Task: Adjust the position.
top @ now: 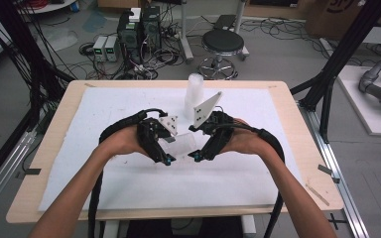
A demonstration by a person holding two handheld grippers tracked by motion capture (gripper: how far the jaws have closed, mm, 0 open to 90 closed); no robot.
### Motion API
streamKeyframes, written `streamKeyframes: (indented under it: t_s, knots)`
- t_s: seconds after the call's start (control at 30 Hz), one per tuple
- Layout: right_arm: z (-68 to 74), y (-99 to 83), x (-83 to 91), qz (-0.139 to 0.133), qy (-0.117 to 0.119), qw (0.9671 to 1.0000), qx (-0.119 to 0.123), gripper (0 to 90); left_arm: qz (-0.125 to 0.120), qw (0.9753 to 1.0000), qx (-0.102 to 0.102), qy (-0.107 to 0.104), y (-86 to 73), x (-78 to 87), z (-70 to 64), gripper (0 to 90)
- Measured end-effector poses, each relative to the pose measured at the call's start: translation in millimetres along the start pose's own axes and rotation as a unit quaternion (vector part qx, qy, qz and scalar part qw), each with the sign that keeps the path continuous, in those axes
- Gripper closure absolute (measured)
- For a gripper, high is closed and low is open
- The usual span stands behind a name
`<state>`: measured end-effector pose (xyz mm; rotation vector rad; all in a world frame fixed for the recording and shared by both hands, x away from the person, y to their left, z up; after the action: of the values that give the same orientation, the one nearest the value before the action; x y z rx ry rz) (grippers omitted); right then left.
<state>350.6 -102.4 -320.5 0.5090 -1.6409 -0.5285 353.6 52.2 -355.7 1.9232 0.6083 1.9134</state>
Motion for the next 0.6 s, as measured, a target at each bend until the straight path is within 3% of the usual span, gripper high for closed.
streamKeyframes:
  t_s: [0.4,0.6]
  knots:
    - [-0.3,1.9,-4.3,0.005,0.004,1.0,0.002,20.1,0.006,1.0,-0.004,-0.006,3.5,-3.4,-1.5,32.5]
    - [0.5,2.5,-6.4,0.008,0.006,0.9999,0.006,26.4,0.007,0.9999,-0.005,-0.006,3.6,-3.5,-1.8,32.5]
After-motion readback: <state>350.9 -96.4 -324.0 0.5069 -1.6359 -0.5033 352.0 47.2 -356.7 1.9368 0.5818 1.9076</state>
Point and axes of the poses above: each handheld gripper's, and its own axes: x roughly backward along the jaws, y roughly out of its top, z roughly to its left, the point moved 4 cm from there along -x, roughly forward along the jaws, and after that the axes turned 3 degrees about -y, right-handed, at the moved point
